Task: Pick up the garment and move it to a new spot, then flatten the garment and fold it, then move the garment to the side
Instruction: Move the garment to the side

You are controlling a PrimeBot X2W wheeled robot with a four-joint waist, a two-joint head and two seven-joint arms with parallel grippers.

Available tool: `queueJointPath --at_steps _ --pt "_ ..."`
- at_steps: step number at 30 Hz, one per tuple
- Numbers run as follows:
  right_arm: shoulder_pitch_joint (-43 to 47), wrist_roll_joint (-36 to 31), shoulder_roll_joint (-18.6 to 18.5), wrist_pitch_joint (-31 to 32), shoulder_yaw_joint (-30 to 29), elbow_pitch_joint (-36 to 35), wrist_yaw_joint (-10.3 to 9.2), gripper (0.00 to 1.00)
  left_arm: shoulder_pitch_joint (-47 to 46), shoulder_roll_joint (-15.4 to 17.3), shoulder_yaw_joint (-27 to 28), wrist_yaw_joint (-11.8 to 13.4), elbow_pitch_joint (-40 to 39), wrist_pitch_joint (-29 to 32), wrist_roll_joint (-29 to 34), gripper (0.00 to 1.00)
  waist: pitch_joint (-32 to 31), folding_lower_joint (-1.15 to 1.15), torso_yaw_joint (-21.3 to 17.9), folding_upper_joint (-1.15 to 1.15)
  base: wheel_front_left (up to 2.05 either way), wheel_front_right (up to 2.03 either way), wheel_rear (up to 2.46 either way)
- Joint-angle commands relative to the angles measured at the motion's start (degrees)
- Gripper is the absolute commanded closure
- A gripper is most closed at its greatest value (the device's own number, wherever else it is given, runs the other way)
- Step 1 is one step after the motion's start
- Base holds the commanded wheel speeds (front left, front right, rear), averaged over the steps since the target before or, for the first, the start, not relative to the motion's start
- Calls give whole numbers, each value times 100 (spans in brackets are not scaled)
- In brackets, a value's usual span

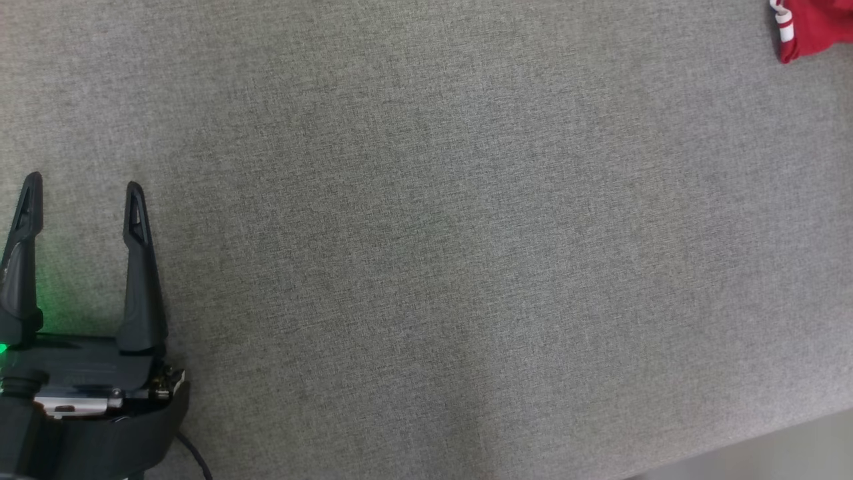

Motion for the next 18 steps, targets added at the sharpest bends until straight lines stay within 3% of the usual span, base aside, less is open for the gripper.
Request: queueJointPath --at_steps 1,2,9,18 --pt "-38 -45 82 7 8 30 -19 36 -43 -45 -87 14 377 62 -29 0 -10 1 10 1 0 0 0" --pt "-47 -93 115 -1 2 56 -19 0 -23 -41 -78 28 396 57 -31 0 -32 1 8 1 0 0 0" --pt "-71 -381 371 -188 -398 152 -19 0 88 -6 12 106 449 -28 -31 0 -315 1 19 1 0 0 0" --pt "534 -222 1136 -786 -1461 8 -18 0 348 -199 116 246 768 -193 -278 0 -1245 1 181 1 0 0 0"
